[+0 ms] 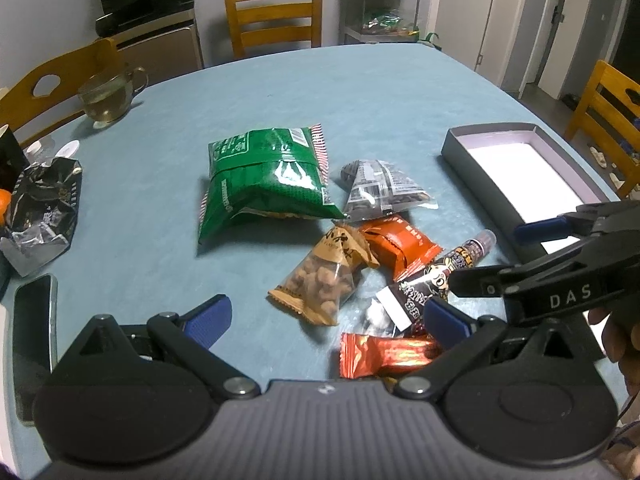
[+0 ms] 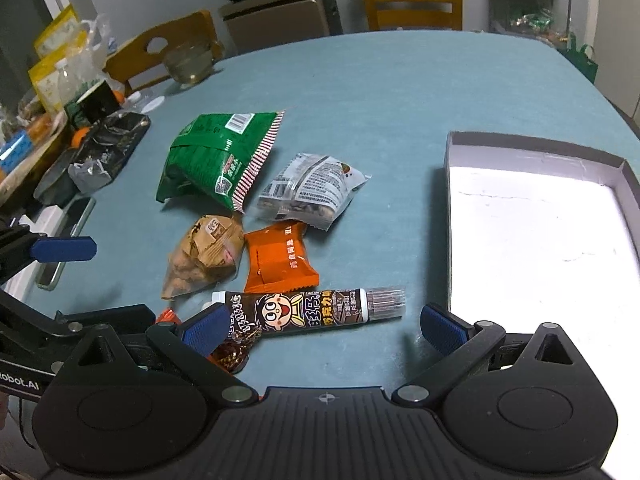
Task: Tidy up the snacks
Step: 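Move left tool to the tan peanut bag while right tool approaches the chocolate tube, then close left tool on the peanut bag while right tool grasps the chocolate tube, then carry the peanut bag and chocolate tube over the white tray with both tools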
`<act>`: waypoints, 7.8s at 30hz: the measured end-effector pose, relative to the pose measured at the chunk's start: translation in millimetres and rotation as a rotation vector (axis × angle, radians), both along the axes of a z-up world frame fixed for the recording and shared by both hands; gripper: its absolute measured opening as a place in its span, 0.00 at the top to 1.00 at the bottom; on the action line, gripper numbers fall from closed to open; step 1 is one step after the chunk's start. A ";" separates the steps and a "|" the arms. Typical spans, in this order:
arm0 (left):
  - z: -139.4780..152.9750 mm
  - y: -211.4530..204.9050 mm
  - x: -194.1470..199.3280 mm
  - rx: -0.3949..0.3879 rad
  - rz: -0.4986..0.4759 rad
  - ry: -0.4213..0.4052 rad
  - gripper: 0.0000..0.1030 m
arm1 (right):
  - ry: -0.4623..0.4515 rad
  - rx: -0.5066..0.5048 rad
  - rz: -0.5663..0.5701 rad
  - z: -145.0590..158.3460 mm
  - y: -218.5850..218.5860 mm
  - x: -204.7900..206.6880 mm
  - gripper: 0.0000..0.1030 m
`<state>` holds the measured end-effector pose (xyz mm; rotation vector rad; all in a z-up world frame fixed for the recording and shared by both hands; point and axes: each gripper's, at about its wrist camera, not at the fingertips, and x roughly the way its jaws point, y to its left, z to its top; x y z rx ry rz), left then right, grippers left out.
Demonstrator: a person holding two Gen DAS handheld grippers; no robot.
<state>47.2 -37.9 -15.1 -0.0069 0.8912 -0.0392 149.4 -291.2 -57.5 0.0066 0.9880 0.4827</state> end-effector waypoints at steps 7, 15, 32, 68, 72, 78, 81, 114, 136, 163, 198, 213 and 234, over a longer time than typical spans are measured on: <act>-6.3 7.8 10.8 0.009 -0.017 -0.016 0.00 | -0.011 -0.012 0.002 -0.3 2.9 3.8 0.00; -18.1 18.8 30.0 0.007 -0.045 -0.015 0.00 | -0.019 -0.050 0.019 -3.5 7.2 3.3 0.01; -45.5 10.0 63.0 -0.019 -0.160 0.015 0.20 | -0.027 -0.095 0.052 -6.7 13.3 -0.3 0.00; -55.4 16.5 57.6 -0.065 -0.169 0.060 0.67 | 0.087 0.071 -0.023 -15.7 22.3 32.8 0.17; -56.7 16.3 55.4 -0.071 -0.166 0.062 0.67 | 0.059 0.021 -0.010 -18.7 31.3 37.4 0.17; -56.7 17.5 53.9 -0.078 -0.164 0.062 0.67 | 0.054 0.043 -0.047 -17.5 29.3 51.9 0.26; -56.4 17.5 53.2 -0.078 -0.165 0.062 0.67 | 0.059 0.033 -0.114 -17.1 22.0 58.4 0.39; -57.7 31.1 49.8 -0.084 -0.162 0.050 0.68 | -0.084 -0.231 0.061 -18.7 62.8 51.4 0.69; -58.5 34.1 44.9 -0.078 -0.151 0.054 0.69 | -0.100 -0.227 0.100 -20.2 55.0 24.0 0.73; -3.5 6.3 27.2 -0.047 -0.158 -0.057 0.70 | -0.252 0.020 0.012 49.0 7.5 -15.1 0.77; 33.2 -105.8 45.1 -0.094 -0.411 -0.119 0.70 | -0.343 -0.009 -0.232 80.5 -74.2 -45.5 0.77; 20.9 -177.7 47.8 -0.145 -0.575 -0.083 0.70 | -0.292 -0.076 -0.357 72.6 -118.3 -79.5 0.77; -12.9 -253.2 50.5 -0.164 -0.696 -0.007 0.70 | -0.201 -0.141 -0.384 58.8 -151.5 -100.3 0.77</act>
